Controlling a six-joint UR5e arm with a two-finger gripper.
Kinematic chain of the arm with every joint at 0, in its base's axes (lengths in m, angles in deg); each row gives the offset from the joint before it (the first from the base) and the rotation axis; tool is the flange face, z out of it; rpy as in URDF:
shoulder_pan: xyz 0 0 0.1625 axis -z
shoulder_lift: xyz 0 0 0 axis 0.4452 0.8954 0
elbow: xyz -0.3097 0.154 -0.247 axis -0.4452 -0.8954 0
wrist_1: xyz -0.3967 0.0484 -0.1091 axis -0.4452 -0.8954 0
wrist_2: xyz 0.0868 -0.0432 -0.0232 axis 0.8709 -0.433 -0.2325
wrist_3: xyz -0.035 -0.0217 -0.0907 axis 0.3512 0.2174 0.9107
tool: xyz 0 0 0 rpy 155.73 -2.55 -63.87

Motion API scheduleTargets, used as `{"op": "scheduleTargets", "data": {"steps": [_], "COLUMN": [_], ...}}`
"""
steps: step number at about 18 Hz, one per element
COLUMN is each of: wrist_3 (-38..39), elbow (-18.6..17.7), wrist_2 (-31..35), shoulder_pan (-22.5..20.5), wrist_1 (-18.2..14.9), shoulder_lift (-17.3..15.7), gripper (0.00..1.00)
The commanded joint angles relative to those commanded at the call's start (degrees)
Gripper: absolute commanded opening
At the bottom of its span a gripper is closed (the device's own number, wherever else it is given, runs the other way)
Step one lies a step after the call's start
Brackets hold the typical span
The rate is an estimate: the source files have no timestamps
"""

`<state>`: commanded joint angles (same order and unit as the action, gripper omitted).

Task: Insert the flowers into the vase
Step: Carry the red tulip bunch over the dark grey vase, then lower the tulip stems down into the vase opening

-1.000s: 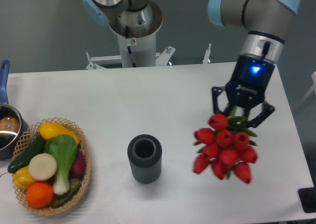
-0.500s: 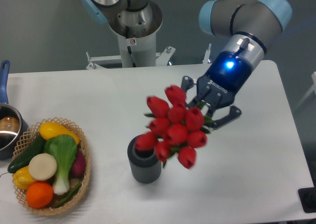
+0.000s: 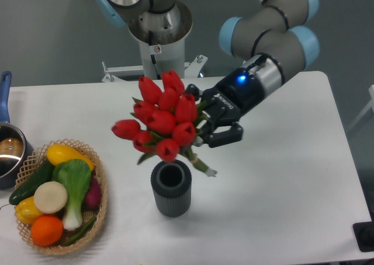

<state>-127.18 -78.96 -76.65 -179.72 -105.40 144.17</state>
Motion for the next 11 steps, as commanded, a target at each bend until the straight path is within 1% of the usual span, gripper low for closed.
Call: {"op": "scheduleTargets", "data": {"steps": [5, 9, 11], "wrist_3": [0.09, 0.09, 0.17], "elbow": [-1.31, -4.47, -5.53], "wrist_2": [-1.05, -6.32, -7.47], "shoulder_pan": [1.41, 1.58, 1.32], "wrist_1": [-0.17, -0.35, -0.53], "shoulder_lift": [0.09, 0.44, 0.53], "gripper": [0.38, 0.38, 0.38]}}
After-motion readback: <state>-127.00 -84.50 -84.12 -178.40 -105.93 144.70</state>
